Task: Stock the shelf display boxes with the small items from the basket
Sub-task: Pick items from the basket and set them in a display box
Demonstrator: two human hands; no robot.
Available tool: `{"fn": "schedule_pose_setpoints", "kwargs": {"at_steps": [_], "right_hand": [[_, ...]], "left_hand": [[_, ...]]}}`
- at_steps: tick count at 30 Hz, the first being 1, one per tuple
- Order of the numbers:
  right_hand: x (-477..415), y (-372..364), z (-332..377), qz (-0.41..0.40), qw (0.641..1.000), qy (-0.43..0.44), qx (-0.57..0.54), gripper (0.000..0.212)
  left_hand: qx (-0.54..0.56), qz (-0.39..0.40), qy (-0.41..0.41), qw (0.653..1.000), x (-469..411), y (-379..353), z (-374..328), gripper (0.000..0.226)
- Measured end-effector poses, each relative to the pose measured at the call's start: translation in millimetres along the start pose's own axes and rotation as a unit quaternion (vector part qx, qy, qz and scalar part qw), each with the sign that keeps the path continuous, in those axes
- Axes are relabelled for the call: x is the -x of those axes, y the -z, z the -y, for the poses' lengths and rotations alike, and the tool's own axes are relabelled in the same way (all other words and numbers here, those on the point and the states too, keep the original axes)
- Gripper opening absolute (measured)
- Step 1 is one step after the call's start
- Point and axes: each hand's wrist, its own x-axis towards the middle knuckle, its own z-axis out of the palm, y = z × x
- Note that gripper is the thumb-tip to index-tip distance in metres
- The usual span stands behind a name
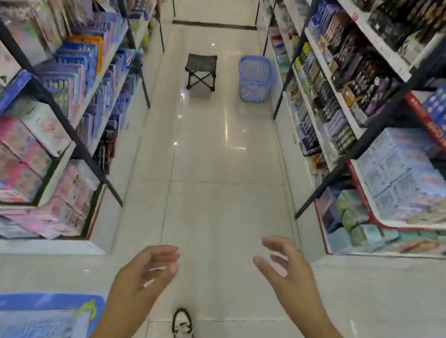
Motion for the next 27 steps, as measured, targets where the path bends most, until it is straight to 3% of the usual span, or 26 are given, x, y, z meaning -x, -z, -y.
{"fn": "schedule_pose_setpoints", "kwargs": {"at_steps": [5, 16, 27], "right_hand": [[-60.4, -29.4, 16.0, 0.035, 0.999, -0.008, -0.018, 0.021], [-173.2, -22.6, -6.8, -0.065, 0.991, -0.115, -0.013, 0.014], [-396.0, -53.2, 55.6, 0.028, 0.998, -0.056, -0.030, 0.017]], "left_hand": [[-0.004, 0.022, 0.024, 0.999, -72.9, 16.0, 4.8, 0.019], [0.003, 0.114, 0.028, 0.993, -260.1, 2.6, -30.5, 0.018], [0.003, 0.042, 0.049, 0.998, -416.7, 7.4, -50.7, 0.017]]}}
